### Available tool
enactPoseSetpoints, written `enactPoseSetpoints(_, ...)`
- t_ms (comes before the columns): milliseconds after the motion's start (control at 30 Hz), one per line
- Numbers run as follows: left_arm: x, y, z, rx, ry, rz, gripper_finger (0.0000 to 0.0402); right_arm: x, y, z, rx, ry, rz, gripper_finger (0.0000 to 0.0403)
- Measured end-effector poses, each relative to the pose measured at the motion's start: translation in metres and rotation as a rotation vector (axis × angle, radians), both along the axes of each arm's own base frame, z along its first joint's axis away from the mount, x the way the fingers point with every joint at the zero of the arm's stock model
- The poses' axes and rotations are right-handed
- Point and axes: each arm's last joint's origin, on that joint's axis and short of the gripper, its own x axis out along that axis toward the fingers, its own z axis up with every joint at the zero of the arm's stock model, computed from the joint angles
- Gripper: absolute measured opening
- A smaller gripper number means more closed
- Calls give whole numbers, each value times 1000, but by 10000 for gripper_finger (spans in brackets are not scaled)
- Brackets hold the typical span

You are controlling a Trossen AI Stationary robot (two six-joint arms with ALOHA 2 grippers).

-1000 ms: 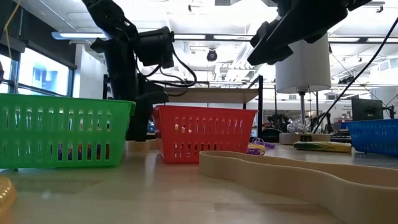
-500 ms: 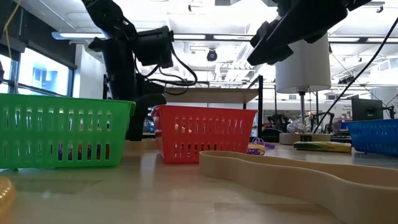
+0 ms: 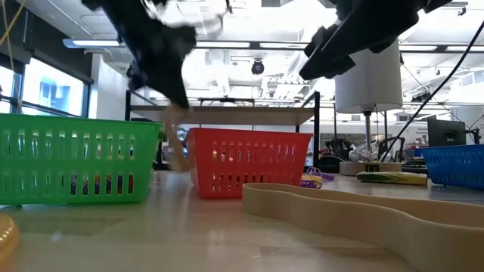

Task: Pick & Place Office Desk Supplies
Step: Put the white rubber band into the blue bin

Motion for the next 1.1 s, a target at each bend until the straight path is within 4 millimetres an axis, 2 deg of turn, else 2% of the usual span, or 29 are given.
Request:
enactPoseSetpoints(200, -13, -28, 29, 101, -151, -101, 1, 2, -4, 1, -97, -45, -126, 193)
enactPoseSetpoints(433, -4, -64, 54, 207, -422, -265, 1, 6, -8, 7, -201, -144, -260, 193)
enactPoseSetpoints(567, -3, -80, 60, 233, -500, -353, 1, 7, -13, 10, -272, -193, -406, 193)
enactPoseSetpoints(700, -4, -85, 61, 231, -513, -374, 1, 14, -13, 24, -237, -337, -476, 193)
enactPoseSetpoints(933, -4, -85, 61, 213, -517, -361, 1, 20, -9, 41, -187, -505, -375, 193)
enactPoseSetpoints(1100, -4, -85, 61, 203, -520, -356, 1, 27, -14, 39, -206, -549, -389, 193)
